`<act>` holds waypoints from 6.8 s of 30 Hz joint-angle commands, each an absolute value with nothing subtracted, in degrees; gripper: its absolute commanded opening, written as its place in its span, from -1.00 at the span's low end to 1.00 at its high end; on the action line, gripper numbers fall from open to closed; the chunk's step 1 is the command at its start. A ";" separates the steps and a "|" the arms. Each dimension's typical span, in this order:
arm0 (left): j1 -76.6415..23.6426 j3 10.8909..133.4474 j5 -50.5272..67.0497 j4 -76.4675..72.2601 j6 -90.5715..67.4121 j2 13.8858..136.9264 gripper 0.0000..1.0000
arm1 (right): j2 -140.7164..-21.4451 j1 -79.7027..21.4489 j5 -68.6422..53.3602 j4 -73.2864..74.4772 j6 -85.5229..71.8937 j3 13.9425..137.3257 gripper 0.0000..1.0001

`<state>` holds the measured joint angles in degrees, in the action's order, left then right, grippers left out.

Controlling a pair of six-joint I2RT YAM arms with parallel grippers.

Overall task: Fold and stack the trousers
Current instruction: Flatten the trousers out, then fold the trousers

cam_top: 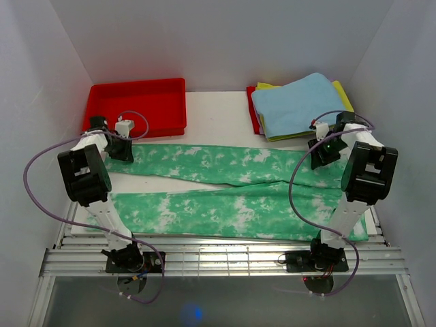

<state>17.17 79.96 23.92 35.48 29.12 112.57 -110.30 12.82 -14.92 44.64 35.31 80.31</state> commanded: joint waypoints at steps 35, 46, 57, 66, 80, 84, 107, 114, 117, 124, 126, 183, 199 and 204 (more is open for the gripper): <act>24.87 100.09 43.33 57.72 57.55 112.75 0.79 | -127.35 20.83 -19.87 60.73 76.98 106.88 0.49; 26.90 115.13 40.00 69.25 76.37 128.22 0.73 | -127.53 20.39 -14.42 56.35 83.14 97.83 -0.08; 27.33 112.52 32.00 67.50 81.82 133.95 0.68 | -125.68 19.78 -11.60 54.58 85.78 93.43 -0.68; 27.25 106.61 31.64 67.32 84.46 132.63 -0.03 | -124.02 19.60 -12.39 55.72 85.25 94.48 -0.85; 28.74 97.22 38.32 50.29 72.34 117.87 -1.00 | -114.54 22.06 -22.05 60.64 80.86 99.67 -0.84; 29.97 91.51 39.99 42.83 68.21 112.25 -1.00 | -111.19 23.72 -22.68 62.31 82.35 98.79 -0.84; 63.35 53.97 55.90 53.42 101.99 77.95 -1.00 | -79.47 42.44 -19.27 74.45 109.76 64.72 -0.84; 66.18 44.14 40.27 50.76 112.32 84.29 -1.00 | -75.93 43.51 -10.12 60.84 111.71 42.20 -0.84; 66.09 38.68 39.29 43.19 111.89 82.10 -1.00 | -79.00 42.63 -9.14 53.98 107.24 40.69 -0.84; 49.35 34.80 31.47 32.87 89.18 79.71 -1.00 | -92.79 38.15 -12.83 51.86 91.51 54.20 -0.85; 45.72 37.95 31.55 32.08 83.96 81.12 -1.00 | -94.30 35.87 -13.09 51.07 88.25 56.77 -0.85; 56.16 72.33 44.38 70.48 87.90 86.66 0.32 | -92.63 41.92 -11.69 61.25 96.68 61.68 -0.11; 54.76 63.90 37.64 57.23 64.88 88.06 0.30 | -93.08 36.22 -21.80 74.01 84.48 78.31 0.58; 54.40 62.32 32.70 54.75 53.01 91.58 0.32 | -92.20 32.17 -22.67 72.42 80.78 76.38 0.56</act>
<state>54.68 62.98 35.83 58.39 63.46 89.97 -94.56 33.85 -20.10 71.00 84.58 77.43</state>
